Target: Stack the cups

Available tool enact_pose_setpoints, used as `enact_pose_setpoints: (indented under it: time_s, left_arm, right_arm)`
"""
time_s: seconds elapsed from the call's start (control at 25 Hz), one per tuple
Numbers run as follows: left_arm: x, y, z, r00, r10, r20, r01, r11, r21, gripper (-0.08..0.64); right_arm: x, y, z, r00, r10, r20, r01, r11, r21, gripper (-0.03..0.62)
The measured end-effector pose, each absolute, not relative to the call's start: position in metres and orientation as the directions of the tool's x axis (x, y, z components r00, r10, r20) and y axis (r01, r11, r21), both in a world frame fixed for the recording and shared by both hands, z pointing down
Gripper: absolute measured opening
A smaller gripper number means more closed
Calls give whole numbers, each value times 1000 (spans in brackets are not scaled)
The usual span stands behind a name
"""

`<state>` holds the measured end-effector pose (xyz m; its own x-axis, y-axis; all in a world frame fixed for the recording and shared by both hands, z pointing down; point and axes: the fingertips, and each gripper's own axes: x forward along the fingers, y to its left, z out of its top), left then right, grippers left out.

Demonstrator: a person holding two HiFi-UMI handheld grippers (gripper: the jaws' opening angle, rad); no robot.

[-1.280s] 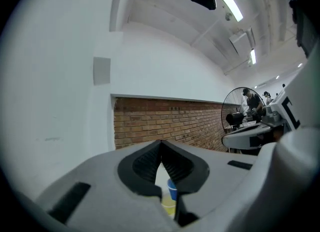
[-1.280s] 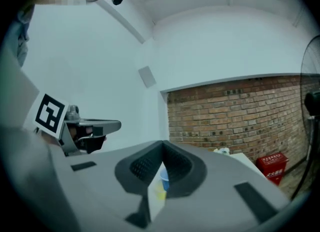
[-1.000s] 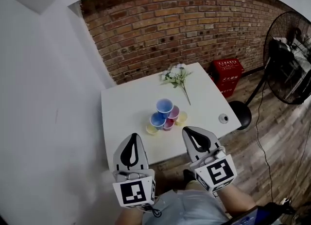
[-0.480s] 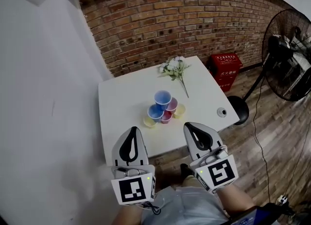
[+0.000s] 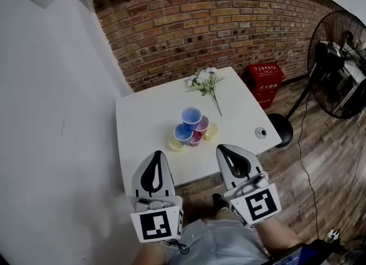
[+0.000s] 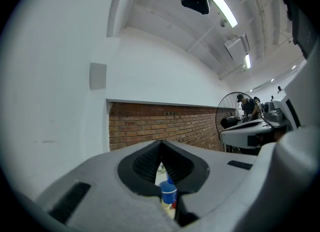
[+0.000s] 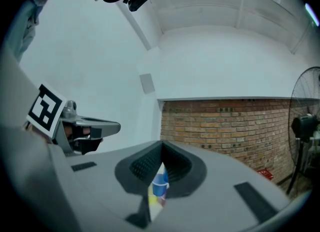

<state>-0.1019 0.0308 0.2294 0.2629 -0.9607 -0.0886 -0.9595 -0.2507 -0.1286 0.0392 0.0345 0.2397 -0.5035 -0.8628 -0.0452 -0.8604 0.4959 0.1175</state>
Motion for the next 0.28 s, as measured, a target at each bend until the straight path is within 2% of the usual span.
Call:
enact_pose_setpoints:
  time_s: [0.28]
  left_arm:
    - [-102, 29, 230, 261, -961, -86, -960, -249, -132, 9]
  right_arm:
    - [38, 34, 239, -508, -860, -48, -857, 500, 120, 5]
